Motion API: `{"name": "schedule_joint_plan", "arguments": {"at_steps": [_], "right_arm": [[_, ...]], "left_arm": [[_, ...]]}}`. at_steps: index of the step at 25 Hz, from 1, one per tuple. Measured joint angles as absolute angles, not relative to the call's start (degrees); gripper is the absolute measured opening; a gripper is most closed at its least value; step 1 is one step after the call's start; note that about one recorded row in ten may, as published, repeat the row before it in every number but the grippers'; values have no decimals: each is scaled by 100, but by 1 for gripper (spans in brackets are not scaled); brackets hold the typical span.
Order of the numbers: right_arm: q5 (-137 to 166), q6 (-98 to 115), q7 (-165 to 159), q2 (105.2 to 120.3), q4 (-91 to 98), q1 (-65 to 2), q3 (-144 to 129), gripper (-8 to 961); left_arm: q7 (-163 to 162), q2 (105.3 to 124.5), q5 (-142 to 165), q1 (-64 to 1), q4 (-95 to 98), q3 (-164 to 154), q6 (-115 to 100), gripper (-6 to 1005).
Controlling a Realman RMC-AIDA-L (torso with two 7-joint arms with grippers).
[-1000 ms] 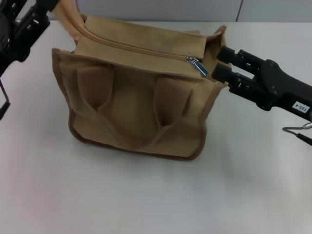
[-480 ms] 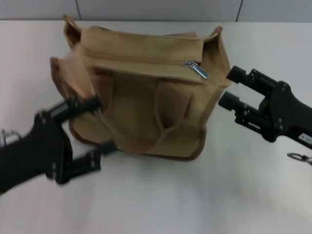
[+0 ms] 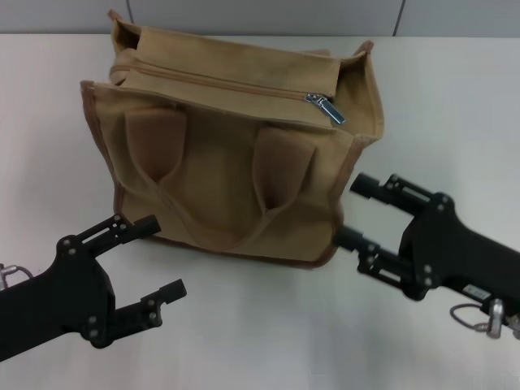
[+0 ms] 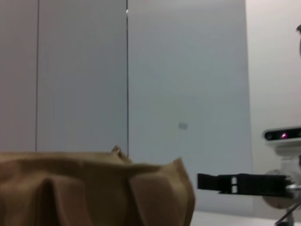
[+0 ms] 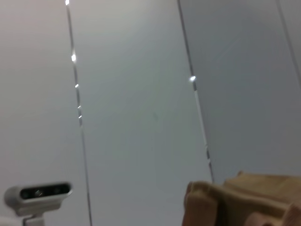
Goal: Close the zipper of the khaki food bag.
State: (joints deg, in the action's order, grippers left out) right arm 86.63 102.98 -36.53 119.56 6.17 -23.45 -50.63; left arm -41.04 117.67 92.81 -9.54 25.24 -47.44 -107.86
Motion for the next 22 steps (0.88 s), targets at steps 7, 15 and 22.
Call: {"name": "schedule_joint_plan", "arguments": {"at_steps": [7, 15, 22], "right_arm": [[8859, 10026, -3479, 11945, 638, -2269, -5409, 690], [8965, 9714, -3569, 11974, 344, -2421, -5452, 706], [8966, 9698, -3542, 11973, 364, -2387, -5449, 784]], "left_arm": [[-4110, 11797, 9481, -1091, 2525, -4736, -10374, 782], [-4109, 11839, 9520, -1178, 2530, -4923, -10403, 782], [-4075, 11835, 9524, -1150, 2531, -4928, -10410, 782]]}}
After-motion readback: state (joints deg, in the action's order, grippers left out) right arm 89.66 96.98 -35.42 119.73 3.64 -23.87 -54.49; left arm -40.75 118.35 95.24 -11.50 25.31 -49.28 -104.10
